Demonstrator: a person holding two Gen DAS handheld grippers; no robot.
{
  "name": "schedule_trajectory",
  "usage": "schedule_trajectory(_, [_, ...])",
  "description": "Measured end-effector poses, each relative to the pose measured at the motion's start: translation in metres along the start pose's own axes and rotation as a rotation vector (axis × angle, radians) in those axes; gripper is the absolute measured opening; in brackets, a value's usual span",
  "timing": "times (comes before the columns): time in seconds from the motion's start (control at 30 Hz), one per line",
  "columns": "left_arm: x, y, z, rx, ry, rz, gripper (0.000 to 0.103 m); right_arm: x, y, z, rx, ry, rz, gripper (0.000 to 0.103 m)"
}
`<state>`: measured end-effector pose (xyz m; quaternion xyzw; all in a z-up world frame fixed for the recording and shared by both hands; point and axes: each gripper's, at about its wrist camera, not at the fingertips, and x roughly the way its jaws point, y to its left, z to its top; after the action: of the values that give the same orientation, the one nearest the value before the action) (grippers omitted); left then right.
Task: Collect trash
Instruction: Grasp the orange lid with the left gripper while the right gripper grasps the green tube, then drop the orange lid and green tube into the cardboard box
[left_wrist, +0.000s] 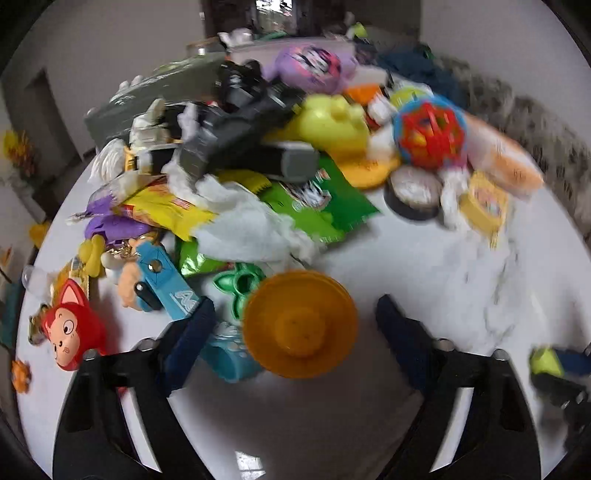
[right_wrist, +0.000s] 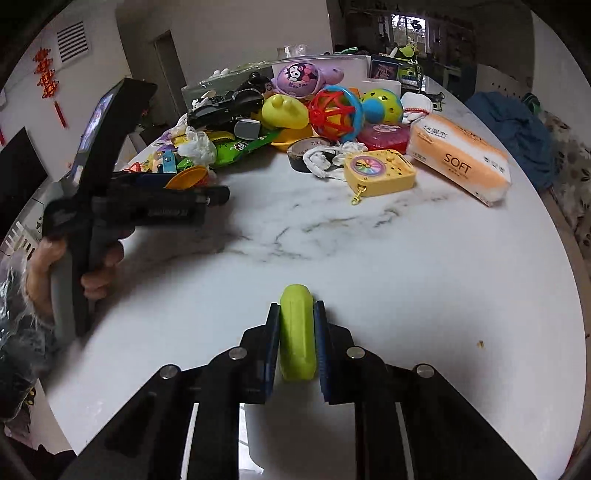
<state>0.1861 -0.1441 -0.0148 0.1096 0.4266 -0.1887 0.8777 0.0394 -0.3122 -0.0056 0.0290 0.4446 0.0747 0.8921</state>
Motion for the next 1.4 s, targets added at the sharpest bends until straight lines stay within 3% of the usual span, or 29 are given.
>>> schedule_trajectory(0.03, [-0.002, 0.001, 0.0, 0.009, 0.0, -0.025, 0.047, 0.002, 0.0, 0.002, 0.0, -0.001, 0.001, 0.018])
schedule_trajectory(0.1, [-0.016, 0.003, -0.006, 0.014, -0.019, -0.055, 0.047, 0.002, -0.001, 0.001, 0.009, -0.007, 0.0, 0.018])
schedule_trajectory(0.33, [-0.133, 0.024, -0.063, -0.024, -0.244, -0.218, 0.047, -0.012, 0.015, -0.013, 0.027, -0.024, 0.036, 0.018])
schedule_trajectory(0.43, [-0.18, 0.025, -0.099, -0.006, -0.294, -0.23, 0.047, -0.029, 0.03, -0.022, 0.015, -0.05, 0.056, 0.018])
schedule_trajectory(0.63, [-0.233, 0.012, -0.184, 0.077, -0.289, -0.187, 0.048, -0.062, 0.07, -0.049, -0.025, -0.084, 0.117, 0.018])
schedule_trajectory(0.83, [-0.243, 0.002, -0.263, 0.147, -0.203, -0.195, 0.048, -0.092, 0.116, -0.095, -0.069, -0.063, 0.228, 0.018])
schedule_trajectory(1.0, [-0.224, 0.001, -0.322, 0.168, -0.083, -0.22, 0.048, -0.102, 0.159, -0.151, -0.131, 0.027, 0.323, 0.018])
schedule_trajectory(1.1, [-0.198, 0.002, -0.351, 0.186, 0.005, -0.211, 0.048, -0.087, 0.179, -0.184, -0.169, 0.109, 0.359, 0.018])
schedule_trajectory(1.13, [-0.186, 0.003, -0.359, 0.189, 0.033, -0.206, 0.05, -0.075, 0.183, -0.194, -0.17, 0.148, 0.362, 0.021])
schedule_trajectory(1.17, [-0.174, 0.004, -0.365, 0.193, 0.067, -0.208, 0.06, -0.061, 0.187, -0.203, -0.172, 0.193, 0.367, 0.038])
schedule_trajectory(1.23, [-0.154, 0.008, -0.376, 0.184, 0.117, -0.191, 0.073, -0.039, 0.191, -0.215, -0.178, 0.242, 0.353, 0.056])
schedule_trajectory(1.3, [-0.137, 0.012, -0.385, 0.174, 0.156, -0.193, 0.073, -0.017, 0.194, -0.227, -0.201, 0.284, 0.323, 0.051])
schedule_trajectory(1.4, [-0.13, 0.019, -0.389, 0.15, 0.193, -0.197, 0.073, -0.022, 0.192, -0.223, -0.187, 0.283, 0.345, 0.051])
